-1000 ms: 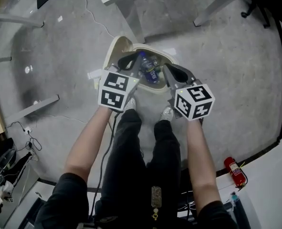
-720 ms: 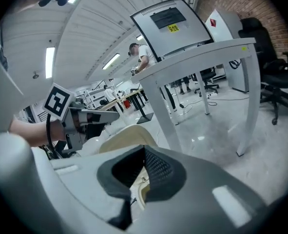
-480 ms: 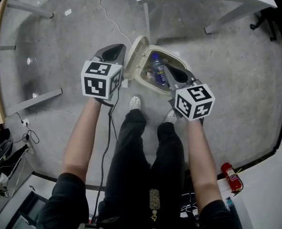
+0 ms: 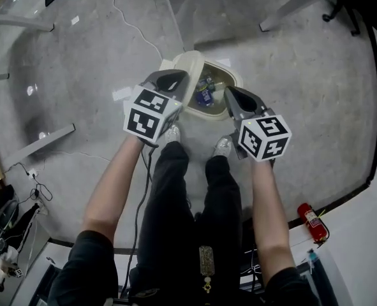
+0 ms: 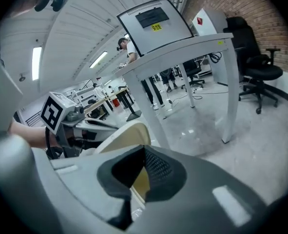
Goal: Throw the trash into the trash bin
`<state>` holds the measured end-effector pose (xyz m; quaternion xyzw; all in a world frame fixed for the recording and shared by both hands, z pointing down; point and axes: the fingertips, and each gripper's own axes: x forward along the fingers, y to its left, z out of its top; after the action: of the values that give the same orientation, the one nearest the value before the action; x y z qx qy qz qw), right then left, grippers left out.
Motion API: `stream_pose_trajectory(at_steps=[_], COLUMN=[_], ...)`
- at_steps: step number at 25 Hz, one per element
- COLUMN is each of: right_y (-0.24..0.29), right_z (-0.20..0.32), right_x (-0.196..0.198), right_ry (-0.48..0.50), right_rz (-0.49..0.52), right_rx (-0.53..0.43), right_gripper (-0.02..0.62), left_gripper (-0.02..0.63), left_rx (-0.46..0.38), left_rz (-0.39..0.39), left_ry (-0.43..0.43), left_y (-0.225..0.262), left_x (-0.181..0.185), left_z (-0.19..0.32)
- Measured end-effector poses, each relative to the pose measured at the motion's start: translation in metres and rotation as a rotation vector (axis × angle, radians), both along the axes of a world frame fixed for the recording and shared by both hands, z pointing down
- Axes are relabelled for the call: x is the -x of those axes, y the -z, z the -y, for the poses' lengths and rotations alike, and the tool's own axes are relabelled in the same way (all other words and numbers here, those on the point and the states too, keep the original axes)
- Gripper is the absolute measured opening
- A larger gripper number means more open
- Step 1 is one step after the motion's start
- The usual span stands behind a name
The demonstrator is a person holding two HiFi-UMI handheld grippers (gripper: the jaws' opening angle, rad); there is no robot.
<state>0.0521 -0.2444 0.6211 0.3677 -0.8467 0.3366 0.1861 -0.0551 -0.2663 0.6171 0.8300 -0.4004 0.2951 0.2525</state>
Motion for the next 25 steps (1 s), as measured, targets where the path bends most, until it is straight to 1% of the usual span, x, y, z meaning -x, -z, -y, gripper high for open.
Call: stream_pose_trajectory(at_steps=[3, 7, 12, 17, 20, 25], right_y=[-0.003, -0.008, -0.02, -0.027, -0.035, -0.049], right_z=[-0.004, -0.018, -0.036, -0.053, -0.061, -0.076], right_x=[-0.026, -0.063, -0.107, -0.135, -0.149, -0.163], right_ry=[-0.033, -0.076, -0.121, -0.153, -0.164, -0.178], right_rz=[-0.02, -0.036, -0.045, -0.036, -0.035, -0.038], right_rx=[0.011, 0.029, 0.055, 0.075, 0.088, 0.114], right_gripper=[0.003, 0.003, 0.003, 0.003, 0.003, 0.003], left_gripper=[0.006, 0.006, 0.006, 0.007, 0.006, 0.006], left_rx=[0.035, 0.073, 0.11, 0.143, 0.143, 0.154], left_rz=[0.003, 0.047, 0.109, 0.18, 0.214, 0.27], left_ry=[-0.022, -0.008, -0.026, -0.03, -0.03, -0.033], left_y=[-0.027, -0.069, -0.111, -0.146, -0.161, -0.18], left_x=[-0.033, -0.059, -0.09, -0.106, -0.112, -0.114], left_z=[-0.003, -0.007, -0.014, -0.02, -0.017, -0.019])
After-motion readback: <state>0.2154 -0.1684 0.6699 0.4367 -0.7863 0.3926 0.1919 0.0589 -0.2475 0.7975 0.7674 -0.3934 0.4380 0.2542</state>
